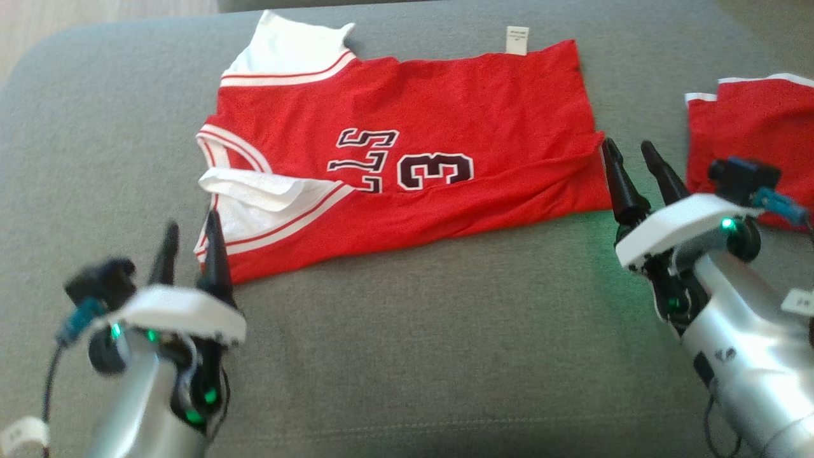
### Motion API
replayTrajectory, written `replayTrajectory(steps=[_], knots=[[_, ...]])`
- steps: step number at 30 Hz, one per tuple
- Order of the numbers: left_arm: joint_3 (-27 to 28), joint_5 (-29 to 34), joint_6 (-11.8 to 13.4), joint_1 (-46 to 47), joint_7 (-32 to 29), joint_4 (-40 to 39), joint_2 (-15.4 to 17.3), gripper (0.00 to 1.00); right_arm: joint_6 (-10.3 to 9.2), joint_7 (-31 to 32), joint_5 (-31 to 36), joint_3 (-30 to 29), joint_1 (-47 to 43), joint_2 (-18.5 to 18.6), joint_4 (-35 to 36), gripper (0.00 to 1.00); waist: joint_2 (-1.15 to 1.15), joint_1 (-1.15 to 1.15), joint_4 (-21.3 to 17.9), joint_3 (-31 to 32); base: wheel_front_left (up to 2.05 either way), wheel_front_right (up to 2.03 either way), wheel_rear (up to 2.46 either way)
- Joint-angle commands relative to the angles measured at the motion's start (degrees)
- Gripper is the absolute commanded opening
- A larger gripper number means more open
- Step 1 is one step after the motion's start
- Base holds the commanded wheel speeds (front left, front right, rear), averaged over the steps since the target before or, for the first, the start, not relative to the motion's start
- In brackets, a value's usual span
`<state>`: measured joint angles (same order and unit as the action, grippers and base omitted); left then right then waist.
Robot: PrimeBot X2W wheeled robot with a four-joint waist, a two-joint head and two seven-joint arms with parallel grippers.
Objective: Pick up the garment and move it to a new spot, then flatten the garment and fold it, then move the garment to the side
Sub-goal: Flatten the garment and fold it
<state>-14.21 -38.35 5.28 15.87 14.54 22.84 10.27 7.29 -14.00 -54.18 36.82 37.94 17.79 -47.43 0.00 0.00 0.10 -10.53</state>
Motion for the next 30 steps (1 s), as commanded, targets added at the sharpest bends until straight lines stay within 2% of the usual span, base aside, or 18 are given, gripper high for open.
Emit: replayTrajectory(steps=[1, 6, 7, 13, 23, 25, 26, 27, 30], knots=[[2.23, 1.26, -0.52, 0.86, 0.44, -0.67, 0.73, 1.0, 0.2, -0.9, 1.25, -1.33, -1.6, -0.16, 1.98, 1.0, 0.0, 0.0, -0.96, 0.66, 0.0, 0.0, 0.0], [3.47, 4.88, -0.22, -0.78, 0.45, 3.69, -0.63, 1.0, 0.2, -0.97, 7.48, -8.82, -7.23, -2.25, 7.11, 1.0, 0.0, 0.0, -3.05, 0.65, 0.0, 0.0, 0.0], [3.47, 4.88, -0.22, -0.78, 0.45, 3.69, -0.63, 1.0, 0.2, -0.97, 7.48, -8.82, -7.23, -2.25, 7.11, 1.0, 0.0, 0.0, -3.05, 0.65, 0.0, 0.0, 0.0], [6.9, 9.07, 3.12, -0.18, 0.45, 10.71, -0.72, 1.0, 0.2, -0.7, 15.71, -15.55, -12.82, -4.88, 13.45, 1.0, 0.0, 0.0, -5.44, 0.81, 0.0, 0.0, 0.0], [8.68, 9.77, 2.91, 2.43, 0.45, 19.18, -1.16, 1.0, 0.2, 4.77, 24.16, -22.94, -18.34, -9.06, 22.8, 1.0, 0.0, 0.0, -7.35, 0.63, 0.0, 0.0, 0.0], [8.09, 9.81, 1.96, 2.99, 0.35, 21.29, -1.39, 1.0, 0.2, 5.9, 25.36, -24.08, -19.28, -9.75, 24.69, 1.0, 0.0, 0.0, -7.56, 0.42, 0.0, 0.0, 0.0], [7.62, 9.87, 1.36, 3.32, 0.14, 22.22, -1.53, 0.64, 0.2, 6.43, 25.91, -24.71, -19.72, -10.04, 25.54, 1.0, 0.0, 0.0, -7.6, 0.33, 0.0, 0.0, 0.0], [7.16, 9.94, 0.74, 3.68, -0.01, 22.99, -1.63, 0.0, 0.2, 6.95, 26.44, -25.4, -20.14, -10.3, 26.29, 1.0, 0.0, 0.0, -7.58, 0.26, 0.0, 0.0, 0.0], [6.64, 9.92, -0.55, 4.71, 0.09, 24.18, -1.91, 0.0, 0.2, 8.69, 28.03, -27.54, -21.24, -11.19, 27.86, 1.0, 0.0, 0.0, -7.18, 0.15, 0.0, 0.0, 0.0]])
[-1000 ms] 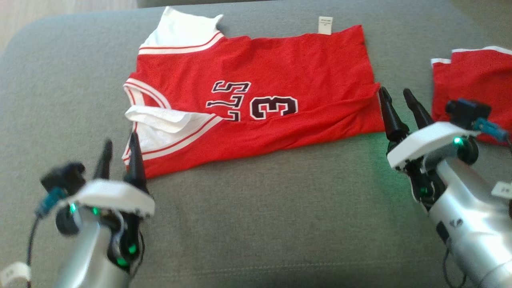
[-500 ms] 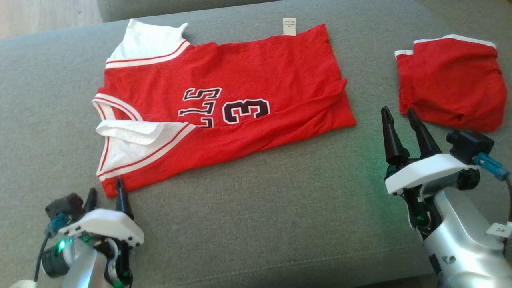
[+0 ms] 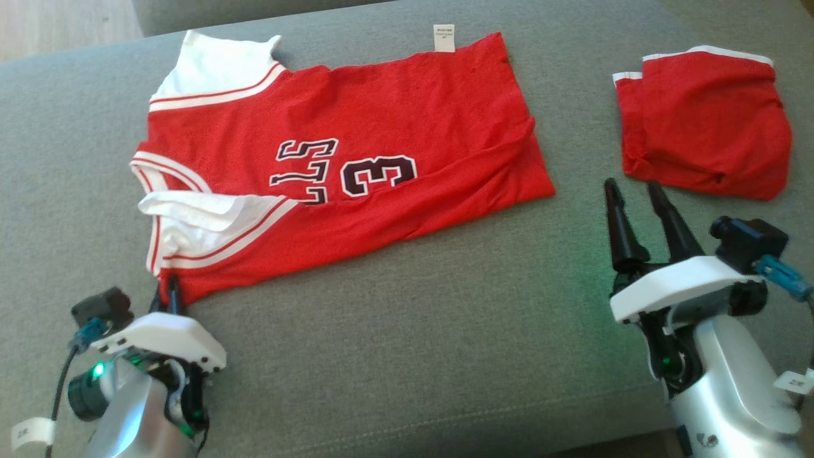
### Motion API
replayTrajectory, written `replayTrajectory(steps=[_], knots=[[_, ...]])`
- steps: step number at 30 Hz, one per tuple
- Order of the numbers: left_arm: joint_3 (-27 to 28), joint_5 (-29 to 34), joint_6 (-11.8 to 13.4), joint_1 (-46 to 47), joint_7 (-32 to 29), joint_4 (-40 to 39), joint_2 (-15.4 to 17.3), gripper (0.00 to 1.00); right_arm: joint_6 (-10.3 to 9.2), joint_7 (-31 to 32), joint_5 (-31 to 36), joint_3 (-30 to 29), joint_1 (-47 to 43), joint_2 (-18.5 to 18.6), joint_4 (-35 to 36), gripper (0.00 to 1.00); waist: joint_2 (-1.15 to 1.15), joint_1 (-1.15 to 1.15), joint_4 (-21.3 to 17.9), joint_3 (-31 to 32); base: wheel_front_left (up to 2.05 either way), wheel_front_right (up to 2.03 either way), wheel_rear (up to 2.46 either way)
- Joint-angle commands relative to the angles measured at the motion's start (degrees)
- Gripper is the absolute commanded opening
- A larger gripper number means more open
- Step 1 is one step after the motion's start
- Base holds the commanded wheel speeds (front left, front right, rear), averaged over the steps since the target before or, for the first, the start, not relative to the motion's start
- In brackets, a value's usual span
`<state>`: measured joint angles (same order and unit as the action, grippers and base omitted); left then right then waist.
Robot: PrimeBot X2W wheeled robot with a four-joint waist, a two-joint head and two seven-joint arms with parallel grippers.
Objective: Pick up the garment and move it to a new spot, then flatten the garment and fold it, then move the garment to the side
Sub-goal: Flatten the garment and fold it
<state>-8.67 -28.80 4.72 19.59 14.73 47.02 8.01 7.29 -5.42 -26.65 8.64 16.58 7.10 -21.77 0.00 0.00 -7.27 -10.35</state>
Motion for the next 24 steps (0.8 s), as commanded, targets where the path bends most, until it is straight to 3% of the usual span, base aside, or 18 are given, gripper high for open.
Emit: replayTrajectory(steps=[1, 8, 14, 24], knots=[[1.15, 0.42, -0.18, 1.32, -0.02, -0.02, 0.33, 0.0, 0.2, 0.81, 1.0, 0.02, -0.17, -0.88, 2.45, 1.0, 0.0, 0.0, 0.48, -0.06, 0.0, 0.0, 0.0], [2.43, 2.89, -1.11, 1.84, 0.24, -7.53, -0.2, 0.0, 0.2, 5.98, -1.82, -2.47, -0.1, -3.59, 0.52, 1.0, 0.0, 0.0, 3.42, -0.51, 0.0, 0.0, 0.0], [2.27, 6.37, -2.35, -0.21, 0.26, -14.98, -1.88, 0.0, 0.2, 8.45, -9.39, -6.95, 4.87, -4.18, -8.85, 1.0, 0.0, 0.0, 6.12, -1.37, 0.0, 0.0, 0.0], [0.65, 8.54, -3.67, -0.31, 0.26, -18.14, -3.71, 0.0, 0.2, 7.13, -17.3, -5.62, 13.56, -4.21, -21.61, 1.0, 0.0, 0.0, 9.3, -3.72, 0.0, 0.0, 0.0]])
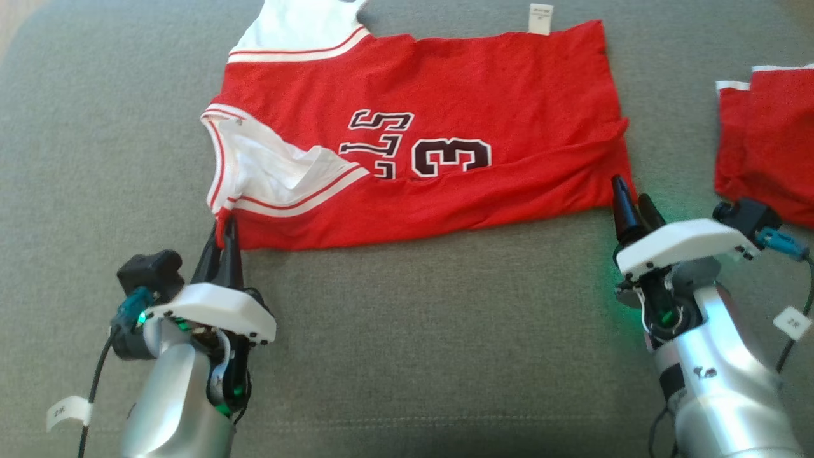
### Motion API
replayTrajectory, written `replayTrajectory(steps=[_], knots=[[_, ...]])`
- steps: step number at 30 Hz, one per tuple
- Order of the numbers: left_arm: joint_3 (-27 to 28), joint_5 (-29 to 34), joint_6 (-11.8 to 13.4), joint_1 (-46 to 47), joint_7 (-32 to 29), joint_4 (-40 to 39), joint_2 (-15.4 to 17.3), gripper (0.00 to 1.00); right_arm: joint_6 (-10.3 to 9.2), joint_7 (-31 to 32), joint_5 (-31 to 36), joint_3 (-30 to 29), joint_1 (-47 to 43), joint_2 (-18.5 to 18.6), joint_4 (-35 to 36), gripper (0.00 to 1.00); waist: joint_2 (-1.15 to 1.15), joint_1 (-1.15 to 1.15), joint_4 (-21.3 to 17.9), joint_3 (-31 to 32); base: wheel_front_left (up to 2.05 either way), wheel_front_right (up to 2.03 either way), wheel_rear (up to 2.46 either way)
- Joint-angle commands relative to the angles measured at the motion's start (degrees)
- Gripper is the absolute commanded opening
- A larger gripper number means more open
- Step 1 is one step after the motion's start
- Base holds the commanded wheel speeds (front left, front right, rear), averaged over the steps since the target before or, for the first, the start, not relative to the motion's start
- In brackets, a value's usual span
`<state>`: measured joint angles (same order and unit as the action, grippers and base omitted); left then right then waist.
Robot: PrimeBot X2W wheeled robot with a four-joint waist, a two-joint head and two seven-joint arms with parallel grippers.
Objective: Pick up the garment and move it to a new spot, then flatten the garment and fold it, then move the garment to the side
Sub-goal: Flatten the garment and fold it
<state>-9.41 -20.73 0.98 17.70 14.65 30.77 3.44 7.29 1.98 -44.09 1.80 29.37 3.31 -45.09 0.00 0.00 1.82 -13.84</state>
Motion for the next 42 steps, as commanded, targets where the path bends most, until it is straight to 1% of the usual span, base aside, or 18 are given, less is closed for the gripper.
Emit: replayTrajectory(steps=[1, 5, 8, 9, 10, 11, 17, 21, 26, 31, 35, 37, 42], knots=[[1.3, 0.6, -0.04, 1.62, 0.34, -2.01, 0.75, 0.0, 0.2, -0.42, -0.48, 1.7, 1.4, -0.42, 0.96, 1.0, 0.0, 0.0, 0.44, -0.4, 0.0, 0.0, 0.0], [1.13, 1.11, -0.31, 1.62, 0.34, -2.15, 0.42, 0.0, 0.2, -0.63, -4.51, 3.61, 2.97, -0.43, -0.71, 1.0, 0.0, 0.0, 1.06, -0.68, 0.0, 0.0, 0.0], [1.21, 1.41, -0.41, 1.56, 0.34, -2.11, 0.25, 0.0, 0.2, -1.46, -4.76, 4.73, 3.72, -0.43, -2.18, 1.0, 0.0, 0.0, 1.3, -0.77, 0.0, 0.0, 0.0], [1.26, 1.5, -0.44, 1.56, 0.34, -2.05, 0.2, 0.0, 0.2, -1.55, -4.75, 5.16, 3.93, -0.43, -2.61, 0.95, 0.0, 0.0, 1.35, -0.77, 0.0, 0.0, 0.0], [1.32, 1.59, -0.46, 1.57, 0.34, -1.98, 0.16, 0.0, 0.2, -1.69, -4.51, 5.67, 4.13, -0.43, -2.98, 0.4, 0.0, 0.0, 1.38, -0.75, 0.0, 0.0, 0.0], [1.4, 1.68, -0.48, 1.58, 0.34, -1.9, 0.12, 0.0, 0.2, -2.18, -3.91, 6.17, 4.28, -0.43, -3.31, 0.0, 0.0, 0.0, 1.38, -0.69, 0.0, 0.0, 0.0], [2.36, 2.13, -0.39, 1.33, 0.34, -1.26, 0.01, 0.0, 0.2, -5.38, -0.58, 6.96, 4.31, 1.37, -6.0, 0.0, 0.0, 0.0, 0.93, 0.4, 0.0, 0.0, 0.0], [3.44, 2.34, -0.63, 0.51, 0.35, -0.93, 0.35, 0.0, 0.2, -6.34, -0.15, 6.3, 3.33, 2.54, -6.77, 0.0, 0.0, 0.0, 0.33, 1.89, 0.0, 0.0, 0.0], [4.47, 2.51, -1.09, -1.59, 0.35, -0.96, 0.64, 0.0, 0.2, -6.15, -0.48, 5.82, 0.52, 3.86, -5.79, 0.0, 0.0, 0.0, -0.31, 4.27, 0.0, 0.0, 0.0], [4.76, 2.47, -1.88, -4.89, 0.35, -0.77, 0.92, 0.0, 0.2, -5.05, -0.48, 4.82, -3.56, 5.01, -3.94, 0.0, 0.0, 0.0, -0.83, 6.73, 0.0, 0.0, 0.0], [3.6, 2.35, -3.06, -8.2, -0.19, 0.16, 1.13, 0.0, 0.2, -2.04, 0.31, 4.45, -7.72, 5.13, -2.01, 0.0, 0.0, 0.0, -1.45, 8.14, 0.0, 0.0, 0.0], [2.77, 2.4, -3.62, -9.99, -1.01, 0.35, 1.23, 0.0, 0.2, -0.57, 1.25, 4.05, -9.89, 5.26, -0.81, 0.0, 0.0, 0.0, -1.78, 8.58, 0.0, 0.0, 0.0], [2.1, 2.21, -3.91, -12.38, -2.29, -0.08, 1.64, 0.0, 0.2, 0.84, 4.67, 1.87, -13.41, 5.23, 1.9, 0.0, 0.0, 0.0, -2.12, 8.91, 0.0, 0.0, 0.0]])
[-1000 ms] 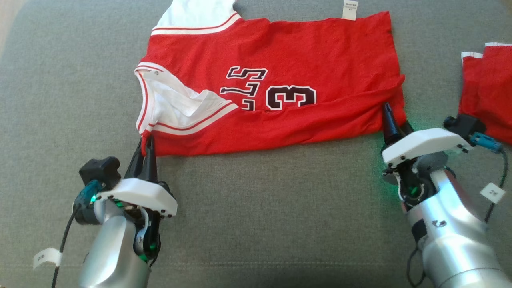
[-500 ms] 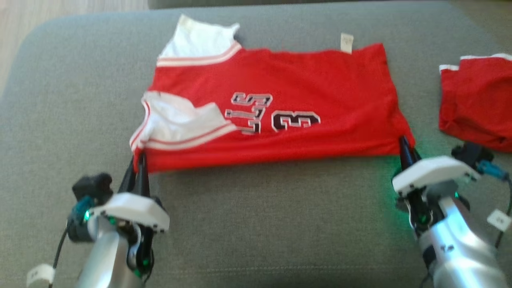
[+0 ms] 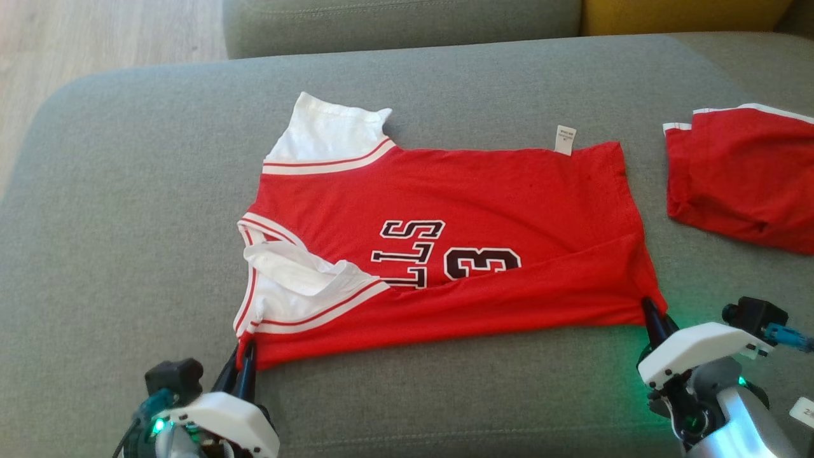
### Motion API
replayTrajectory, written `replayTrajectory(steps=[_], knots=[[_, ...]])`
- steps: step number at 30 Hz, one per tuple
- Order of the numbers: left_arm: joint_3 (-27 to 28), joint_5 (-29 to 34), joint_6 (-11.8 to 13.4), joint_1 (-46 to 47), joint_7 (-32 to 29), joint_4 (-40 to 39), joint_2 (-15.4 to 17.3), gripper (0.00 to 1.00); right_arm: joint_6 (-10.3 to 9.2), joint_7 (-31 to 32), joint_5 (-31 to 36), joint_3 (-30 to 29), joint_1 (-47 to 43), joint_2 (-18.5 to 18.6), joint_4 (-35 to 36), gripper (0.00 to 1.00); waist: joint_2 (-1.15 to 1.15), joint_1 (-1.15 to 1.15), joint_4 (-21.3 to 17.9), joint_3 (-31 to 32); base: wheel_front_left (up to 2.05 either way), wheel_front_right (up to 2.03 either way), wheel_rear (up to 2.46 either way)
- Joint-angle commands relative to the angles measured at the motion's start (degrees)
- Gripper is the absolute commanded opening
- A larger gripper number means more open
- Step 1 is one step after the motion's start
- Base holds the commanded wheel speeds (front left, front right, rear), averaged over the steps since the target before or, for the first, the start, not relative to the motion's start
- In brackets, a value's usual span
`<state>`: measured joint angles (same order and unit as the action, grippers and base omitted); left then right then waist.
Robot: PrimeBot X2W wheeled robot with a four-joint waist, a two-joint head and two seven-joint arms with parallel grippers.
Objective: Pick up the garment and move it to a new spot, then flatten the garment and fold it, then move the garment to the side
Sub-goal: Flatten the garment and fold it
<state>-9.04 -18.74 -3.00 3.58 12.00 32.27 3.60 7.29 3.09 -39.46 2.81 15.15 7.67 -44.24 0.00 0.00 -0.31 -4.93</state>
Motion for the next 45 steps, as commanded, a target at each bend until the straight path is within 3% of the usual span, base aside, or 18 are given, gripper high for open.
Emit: replayTrajectory(steps=[1, 6, 7, 8, 9, 14, 21, 27, 32, 35, 42, 45], knots=[[1.54, 0.23, 0.02, 1.44, 0.04, -1.76, 1.61, 0.0, 0.2, 0.31, 0.81, 0.24, 0.12, 0.53, 2.0, 0.0, 0.0, 0.0, -0.07, 0.12, 0.0, 0.0, 0.0], [1.31, -0.09, 0.18, 0.88, -0.94, -3.08, 2.02, 0.0, 0.2, 3.37, 4.65, -4.22, -2.3, -1.1, 7.15, 0.0, 0.0, 0.0, -0.45, 0.92, 0.0, 0.0, 0.0], [1.37, -0.21, 0.32, 0.94, -1.11, -3.31, 2.03, 0.26, 0.2, 3.69, 5.72, -5.48, -2.62, -1.43, 8.09, 0.4, 0.0, 0.0, -0.47, 1.07, 0.0, 0.0, 0.0], [1.46, -0.61, 0.37, 0.92, -1.62, -3.5, 1.95, 0.48, 0.2, 4.12, 6.58, -6.78, -2.89, -1.91, 9.06, 1.0, 0.0, 0.0, -0.49, 1.17, 0.0, 0.0, 0.0], [1.48, -0.97, 0.35, 0.91, -2.2, -3.73, 1.88, 1.0, 0.2, 4.54, 7.41, -7.88, -3.1, -2.42, 10.21, 1.0, 0.0, 0.0, -0.53, 1.25, 0.0, 0.0, 0.0], [3.2, -2.44, 1.37, 1.05, -0.72, -8.03, 1.86, 1.0, 0.2, 6.44, 10.28, -11.16, -4.21, -4.45, 19.64, 1.0, 0.0, 0.0, -1.08, 1.03, 0.0, 0.0, 0.0], [5.67, -3.6, 0.87, 2.71, 2.75, -16.94, 0.92, 1.0, 0.2, 1.55, 13.38, -7.01, -6.36, -4.75, 33.07, 1.0, 0.0, 0.0, -1.18, 0.13, 0.0, 0.0, 0.0], [8.2, -2.81, 1.29, 4.33, 2.97, -22.22, -0.32, 1.0, 0.2, -3.91, 12.83, -2.31, -7.55, -4.78, 37.58, 1.0, 0.0, 0.0, -2.38, -1.94, 0.0, 0.0, 0.0], [7.66, -0.25, 0.99, 8.81, 2.98, -21.2, -0.12, 1.0, 0.2, -5.83, 15.73, 0.75, -5.7, -4.79, 38.28, 1.0, 0.0, 0.0, -4.99, -5.16, 0.0, 0.0, 0.0], [6.48, 1.84, -0.02, 14.35, 1.55, -18.47, 2.79, 1.0, 0.2, -6.03, 16.92, 2.46, -3.43, -4.79, 38.64, 1.0, 0.0, 0.0, -6.94, -8.32, 0.0, 0.0, 0.0], [5.05, 4.65, -2.17, 31.08, -12.41, -10.39, 12.77, 1.0, 0.2, -7.79, 17.14, 7.02, 3.03, -4.79, 38.85, 1.0, 0.0, 0.0, -12.45, -15.79, 0.0, 0.0, 0.0], [4.48, 4.17, -2.99, 35.42, -17.24, -7.51, 15.08, 1.0, 0.2, -8.56, 16.92, 8.44, 4.48, -4.79, 38.75, 1.0, 0.0, 0.0, -13.86, -17.25, 0.0, 0.0, 0.0]])
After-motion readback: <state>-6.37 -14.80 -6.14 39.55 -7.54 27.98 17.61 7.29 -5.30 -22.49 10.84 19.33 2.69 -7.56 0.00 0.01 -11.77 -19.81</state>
